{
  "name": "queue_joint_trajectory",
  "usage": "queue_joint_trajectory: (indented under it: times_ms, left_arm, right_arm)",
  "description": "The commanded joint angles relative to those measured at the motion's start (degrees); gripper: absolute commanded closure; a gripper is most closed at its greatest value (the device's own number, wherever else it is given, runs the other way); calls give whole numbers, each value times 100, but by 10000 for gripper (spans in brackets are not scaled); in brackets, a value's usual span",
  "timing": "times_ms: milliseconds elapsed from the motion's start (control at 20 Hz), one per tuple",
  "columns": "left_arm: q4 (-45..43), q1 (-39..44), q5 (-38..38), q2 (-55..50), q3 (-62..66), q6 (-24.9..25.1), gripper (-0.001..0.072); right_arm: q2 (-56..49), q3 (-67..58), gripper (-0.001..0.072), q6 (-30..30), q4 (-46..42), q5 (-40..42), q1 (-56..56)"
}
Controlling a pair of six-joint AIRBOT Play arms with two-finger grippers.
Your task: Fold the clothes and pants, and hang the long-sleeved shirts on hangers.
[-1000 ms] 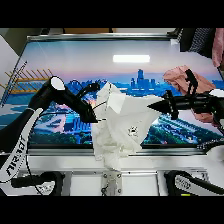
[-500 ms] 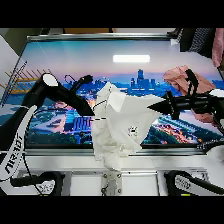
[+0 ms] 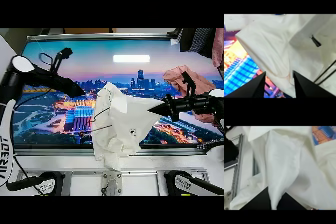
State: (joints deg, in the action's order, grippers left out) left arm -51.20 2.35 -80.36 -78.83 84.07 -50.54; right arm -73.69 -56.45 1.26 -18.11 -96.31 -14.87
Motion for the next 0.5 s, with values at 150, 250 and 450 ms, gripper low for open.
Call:
queue_joint_trajectory:
  times_ms: [150, 250, 450]
  left_arm:
    - [-407, -262, 531, 951, -1012, -422, 368]
    - [-616, -404, 962, 1207, -1504, -1025, 367]
    - [-407, -372, 1106, 1478, -2570, -1110, 103]
  right_arm:
    - [195, -4, 703, 116, 190, 203, -42]
    - [343, -4, 704, 219, 479, 417, -92]
    - [710, -4, 704, 245, 1187, 964, -155]
